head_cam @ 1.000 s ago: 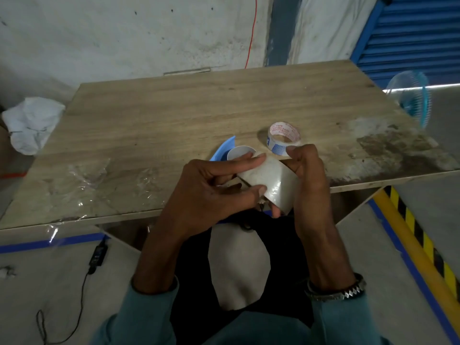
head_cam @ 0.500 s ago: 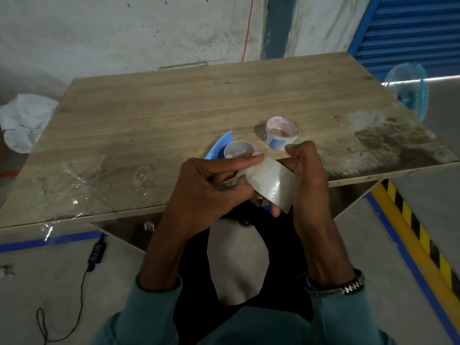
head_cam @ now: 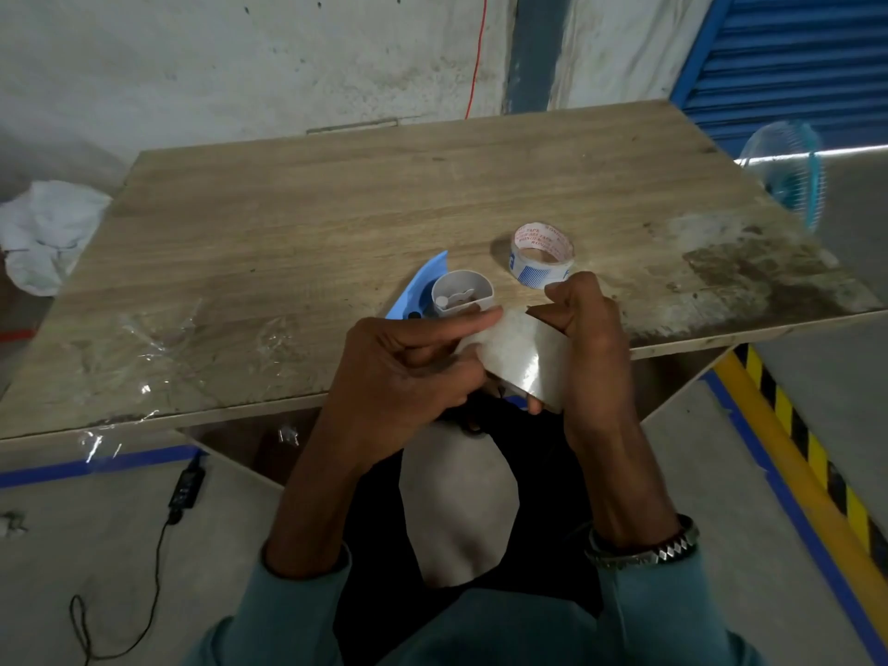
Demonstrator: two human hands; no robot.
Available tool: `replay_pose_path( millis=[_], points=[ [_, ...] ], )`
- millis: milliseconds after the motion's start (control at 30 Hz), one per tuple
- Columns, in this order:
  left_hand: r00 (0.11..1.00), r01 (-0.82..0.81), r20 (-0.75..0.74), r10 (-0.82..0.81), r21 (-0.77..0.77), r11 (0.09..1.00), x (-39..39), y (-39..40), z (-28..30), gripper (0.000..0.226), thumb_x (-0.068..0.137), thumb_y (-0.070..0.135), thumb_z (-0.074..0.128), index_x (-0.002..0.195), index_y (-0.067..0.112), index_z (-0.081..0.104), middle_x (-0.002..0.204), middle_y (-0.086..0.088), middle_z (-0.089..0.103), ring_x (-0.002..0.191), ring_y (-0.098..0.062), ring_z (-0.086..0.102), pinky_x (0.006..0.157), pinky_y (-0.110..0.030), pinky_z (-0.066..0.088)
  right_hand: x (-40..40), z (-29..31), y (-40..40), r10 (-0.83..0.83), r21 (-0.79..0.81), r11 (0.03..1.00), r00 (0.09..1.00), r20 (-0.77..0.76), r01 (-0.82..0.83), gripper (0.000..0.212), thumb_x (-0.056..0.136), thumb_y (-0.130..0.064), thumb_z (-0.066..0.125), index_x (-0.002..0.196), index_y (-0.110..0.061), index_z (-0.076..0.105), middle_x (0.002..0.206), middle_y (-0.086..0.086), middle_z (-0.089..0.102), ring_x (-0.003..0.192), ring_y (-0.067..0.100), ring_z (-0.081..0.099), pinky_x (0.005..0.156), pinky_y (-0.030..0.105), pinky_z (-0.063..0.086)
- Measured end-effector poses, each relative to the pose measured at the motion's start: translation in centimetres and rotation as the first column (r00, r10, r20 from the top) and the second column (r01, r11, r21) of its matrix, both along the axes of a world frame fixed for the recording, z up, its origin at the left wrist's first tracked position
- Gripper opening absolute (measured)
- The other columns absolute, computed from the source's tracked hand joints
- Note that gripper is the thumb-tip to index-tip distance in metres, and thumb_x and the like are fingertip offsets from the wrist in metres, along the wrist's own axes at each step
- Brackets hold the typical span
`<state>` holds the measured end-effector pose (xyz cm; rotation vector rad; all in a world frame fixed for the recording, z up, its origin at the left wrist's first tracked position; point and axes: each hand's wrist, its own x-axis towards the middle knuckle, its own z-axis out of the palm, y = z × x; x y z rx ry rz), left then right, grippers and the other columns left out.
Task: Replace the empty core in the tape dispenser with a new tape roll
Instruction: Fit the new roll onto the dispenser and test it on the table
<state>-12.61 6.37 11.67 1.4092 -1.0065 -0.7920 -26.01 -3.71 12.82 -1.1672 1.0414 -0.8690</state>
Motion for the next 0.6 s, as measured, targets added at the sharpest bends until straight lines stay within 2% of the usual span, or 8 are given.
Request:
replay_pose_path(
  millis=[67,133,233,300,367,433,500,600],
  points=[
    [1.0,0.0,-0.027,0.001,0.012,1.0,0.0,0.2,0.0,0.042,0.09,0.002,0.079,0.115,0.035,0.082,0.097,-0.007,0.085,0.094,-0.018,0.078,0.092,-0.049,0.065,0.0,0.3,0.1,-0.049,0.001,0.999,0.999,-0.007,0.049,0.034,0.084,-0.049,0.05,0.063,-0.028,0.066,0.069,-0.001,0.07,0.051,0.027,0.059,0.042,0.028,0.04],
    [0.999,0.025,-0.038,-0.025,0.005,1.0,-0.5,0.5,0.1,0.039,0.084,0.013,0.086,0.118,0.029,0.081,0.106,-0.001,0.084,0.105,-0.013,0.079,0.1,-0.043,0.062,-0.1,0.4,0.0,-0.069,-0.008,0.998,0.998,0.008,0.069,0.041,0.091,-0.044,0.051,0.058,-0.022,0.06,0.064,0.003,0.063,0.05,0.021,0.058,0.044,0.03,0.041],
    [1.0,0.017,-0.008,-0.017,0.001,1.0,-0.9,0.7,0.1,0.049,0.075,0.015,0.093,0.122,0.02,0.08,0.11,-0.001,0.083,0.114,-0.011,0.077,0.107,-0.037,0.058,0.0,0.3,0.0,-0.031,-0.014,0.999,1.0,0.006,0.031,0.044,0.085,-0.045,0.047,0.05,-0.02,0.057,0.053,0.003,0.056,0.046,0.02,0.054,0.051,0.035,0.041],
    [1.0,0.01,-0.009,-0.01,-0.012,1.0,-0.8,0.5,-0.2,0.047,0.078,0.007,0.091,0.122,0.018,0.08,0.108,0.0,0.084,0.113,-0.011,0.077,0.108,-0.043,0.057,0.0,0.0,-0.1,-0.085,-0.02,0.996,0.995,-0.045,0.084,0.04,0.081,-0.049,0.047,0.051,-0.031,0.068,0.055,-0.01,0.066,0.054,0.007,0.061,0.064,0.038,0.046],
    [1.0,0.009,-0.028,-0.009,-0.01,1.0,-0.5,0.4,-0.4,0.045,0.082,0.002,0.088,0.122,0.02,0.08,0.104,0.004,0.084,0.108,-0.008,0.077,0.106,-0.049,0.058,0.2,-0.1,-0.1,-0.106,-0.041,0.994,0.992,-0.062,0.104,0.038,0.081,-0.05,0.047,0.053,-0.037,0.069,0.061,-0.018,0.068,0.055,-0.004,0.06,0.068,0.036,0.047],
    [1.0,0.018,-0.014,-0.018,-0.001,1.0,-0.6,0.4,-0.3,0.045,0.083,0.001,0.086,0.122,0.023,0.079,0.111,0.003,0.083,0.111,-0.007,0.076,0.101,-0.046,0.061,0.3,0.0,-0.2,-0.118,-0.04,0.992,0.992,-0.05,0.116,0.036,0.087,-0.05,0.05,0.067,-0.028,0.07,0.076,-0.008,0.073,0.059,0.0,0.063,0.061,0.031,0.048],
    [1.0,0.026,-0.017,-0.026,0.01,1.0,-0.9,0.4,-0.1,0.045,0.084,0.001,0.086,0.119,0.028,0.079,0.117,0.004,0.082,0.111,-0.005,0.076,0.086,-0.035,0.066,0.3,-0.1,-0.2,-0.12,-0.017,0.993,0.991,-0.056,0.119,0.042,0.088,-0.051,0.05,0.085,-0.015,0.072,0.091,0.006,0.075,0.065,0.007,0.067,0.057,0.028,0.05],
    [1.0,0.012,-0.024,-0.012,0.014,1.0,-1.2,0.3,-0.2,0.045,0.085,0.0,0.085,0.115,0.034,0.08,0.125,0.003,0.079,0.106,-0.006,0.078,0.066,-0.027,0.066,0.1,0.1,0.0,-0.123,0.011,0.992,0.991,-0.045,0.123,0.04,0.081,-0.051,0.05,0.084,-0.017,0.07,0.091,0.007,0.073,0.063,0.011,0.068,0.051,0.028,0.05]
  ],
)
